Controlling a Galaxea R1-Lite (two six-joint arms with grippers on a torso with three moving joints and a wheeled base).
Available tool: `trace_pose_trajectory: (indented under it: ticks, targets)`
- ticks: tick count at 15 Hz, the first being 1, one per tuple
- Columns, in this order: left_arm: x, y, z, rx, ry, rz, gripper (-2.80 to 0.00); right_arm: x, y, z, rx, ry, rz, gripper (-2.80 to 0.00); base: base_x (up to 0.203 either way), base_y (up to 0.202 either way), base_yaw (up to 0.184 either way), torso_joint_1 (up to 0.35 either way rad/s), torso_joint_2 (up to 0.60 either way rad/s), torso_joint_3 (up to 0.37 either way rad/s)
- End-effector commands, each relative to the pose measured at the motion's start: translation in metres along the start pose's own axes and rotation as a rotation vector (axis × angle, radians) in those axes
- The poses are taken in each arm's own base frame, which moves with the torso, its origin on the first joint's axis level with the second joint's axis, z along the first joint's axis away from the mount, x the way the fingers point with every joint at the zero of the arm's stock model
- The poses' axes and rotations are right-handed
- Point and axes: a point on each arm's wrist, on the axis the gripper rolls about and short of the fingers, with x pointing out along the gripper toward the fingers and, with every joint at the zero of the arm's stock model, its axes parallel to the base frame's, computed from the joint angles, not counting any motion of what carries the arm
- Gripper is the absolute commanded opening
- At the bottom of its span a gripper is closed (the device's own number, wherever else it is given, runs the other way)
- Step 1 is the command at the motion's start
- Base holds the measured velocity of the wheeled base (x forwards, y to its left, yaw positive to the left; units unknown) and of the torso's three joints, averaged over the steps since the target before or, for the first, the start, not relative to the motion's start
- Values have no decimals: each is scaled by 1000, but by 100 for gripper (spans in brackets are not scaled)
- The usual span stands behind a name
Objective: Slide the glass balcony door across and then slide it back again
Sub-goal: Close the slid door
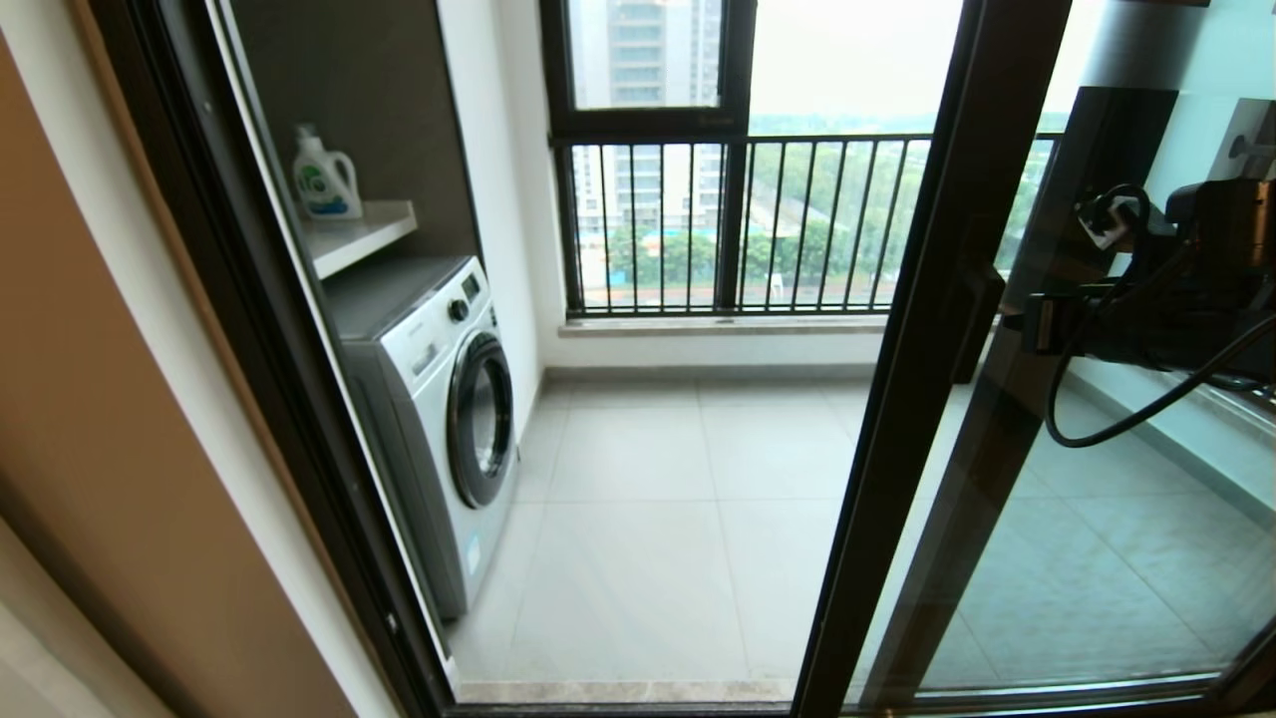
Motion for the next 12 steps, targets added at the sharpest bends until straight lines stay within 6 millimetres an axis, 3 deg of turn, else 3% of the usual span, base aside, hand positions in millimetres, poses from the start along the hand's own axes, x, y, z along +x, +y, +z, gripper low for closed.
trace_pose_trajectory:
  ticks: [1,12]
  targets:
    - [0,0,0,0,1,0,-280,-3,12,0,-3,-1,29,-280,0,0,0,0,0,0]
    - [0,0,0,0,1,0,-280,1,38,1,-4,-1,99,-280,0,0,0,0,0,0]
